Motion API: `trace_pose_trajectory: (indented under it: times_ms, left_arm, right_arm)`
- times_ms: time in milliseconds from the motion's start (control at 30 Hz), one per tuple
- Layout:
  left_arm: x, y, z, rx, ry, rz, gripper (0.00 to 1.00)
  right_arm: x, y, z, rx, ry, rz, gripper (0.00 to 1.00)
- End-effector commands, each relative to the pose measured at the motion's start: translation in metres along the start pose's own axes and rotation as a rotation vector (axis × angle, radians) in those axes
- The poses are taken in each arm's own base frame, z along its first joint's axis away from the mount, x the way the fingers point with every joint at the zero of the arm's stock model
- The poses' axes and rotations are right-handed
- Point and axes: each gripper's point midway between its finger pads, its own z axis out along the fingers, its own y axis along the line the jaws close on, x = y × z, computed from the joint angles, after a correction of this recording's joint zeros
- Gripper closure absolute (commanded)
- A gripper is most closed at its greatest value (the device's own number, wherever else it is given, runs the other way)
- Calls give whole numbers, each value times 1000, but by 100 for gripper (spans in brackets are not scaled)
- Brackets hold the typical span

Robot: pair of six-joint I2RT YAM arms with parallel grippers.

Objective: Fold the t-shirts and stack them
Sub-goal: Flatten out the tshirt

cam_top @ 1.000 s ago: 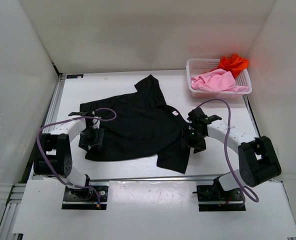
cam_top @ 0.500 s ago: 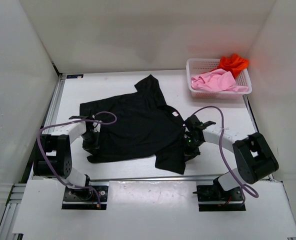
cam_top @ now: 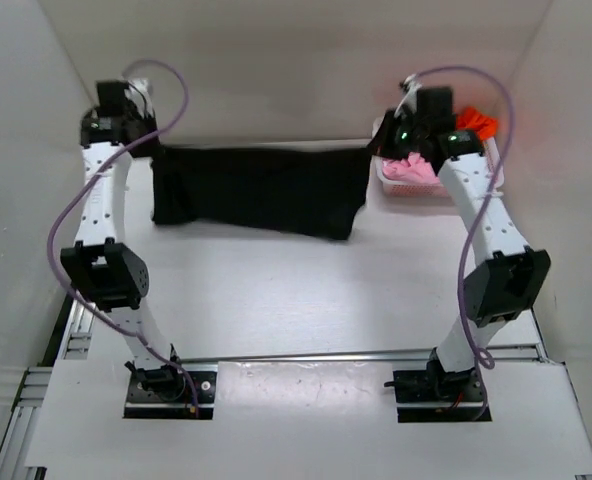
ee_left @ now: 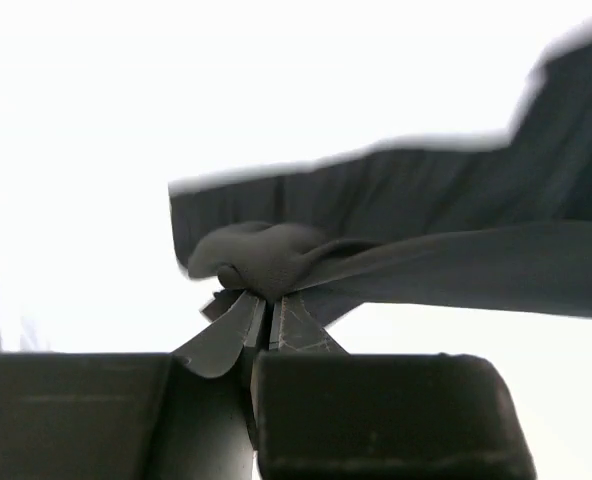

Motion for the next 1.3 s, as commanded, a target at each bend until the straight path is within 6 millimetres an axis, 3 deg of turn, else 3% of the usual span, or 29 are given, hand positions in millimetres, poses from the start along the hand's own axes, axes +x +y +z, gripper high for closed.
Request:
trace_pose_trajectory:
  times_ms: [0, 33, 133, 200, 267, 300, 400, 433, 467, 500, 533, 633, 667, 733, 767, 867, 967, 1067, 1167, 1267]
  left_arm:
    - [-64, -5, -84, 3, -244, 16, 90]
    - [-74, -6, -93, 2, -292, 20, 90]
    - [-65, -21, -104, 14, -324, 47, 90]
    - [-49, -20, -91, 14, -271, 43, 90]
    - [-29, -19, -87, 13, -214, 40, 90]
    - [-13, -17, -79, 2, -170, 36, 90]
    - [25, -11, -72, -21, -74, 29, 90]
    - [55, -10, -56, -22, 10, 25, 90]
    - [72, -9, -51, -22, 52, 22, 90]
    - [89, -11, -44, -17, 97, 27, 86]
    - [124, -8, -34, -31, 185, 24, 84]
    - [173, -6, -20, -55, 316, 42, 75]
    - [202, -2, -13, -69, 398, 42, 70]
    - [227, 2, -11, -88, 461, 46, 63]
    - [250, 5, -10, -100, 531, 48, 55]
    - [277, 11, -11, -117, 611, 43, 44]
    - [275, 20, -19, -122, 613, -6, 22]
    - [266, 24, -25, -103, 572, -62, 18]
    - [276, 34, -24, -137, 590, -77, 20]
    - [295, 28, -25, -118, 641, -75, 22]
  right_arm:
    - [-62, 29, -66, -3, -216, -71, 100]
    - [-65, 31, -72, 1, -232, -75, 100]
    - [-67, 41, -98, -9, -285, -92, 100]
    - [-49, 33, -93, 3, -252, -80, 100]
    - [-34, 34, -102, 4, -248, -95, 100]
    - [-11, 19, -91, 37, -194, -84, 100]
    - [34, 13, -94, 48, -134, -80, 100]
    - [75, -2, -79, 70, -39, -48, 100]
    - [94, 1, -83, 58, -16, -59, 100]
    - [115, -4, -79, 63, 26, -56, 100]
    - [154, -21, -69, 96, 114, -41, 100]
    - [212, -32, -61, 115, 249, -20, 100]
    - [241, -38, -57, 115, 319, 1, 100]
    - [269, -42, -50, 112, 390, -5, 100]
    - [283, -47, -47, 119, 420, -4, 100]
    - [299, -55, -42, 138, 474, 3, 100]
    - [301, -55, -41, 130, 489, -11, 100]
    - [297, -54, -40, 123, 480, -23, 100]
    - [299, -54, -42, 127, 488, -21, 100]
    - [301, -55, -43, 131, 497, -18, 100]
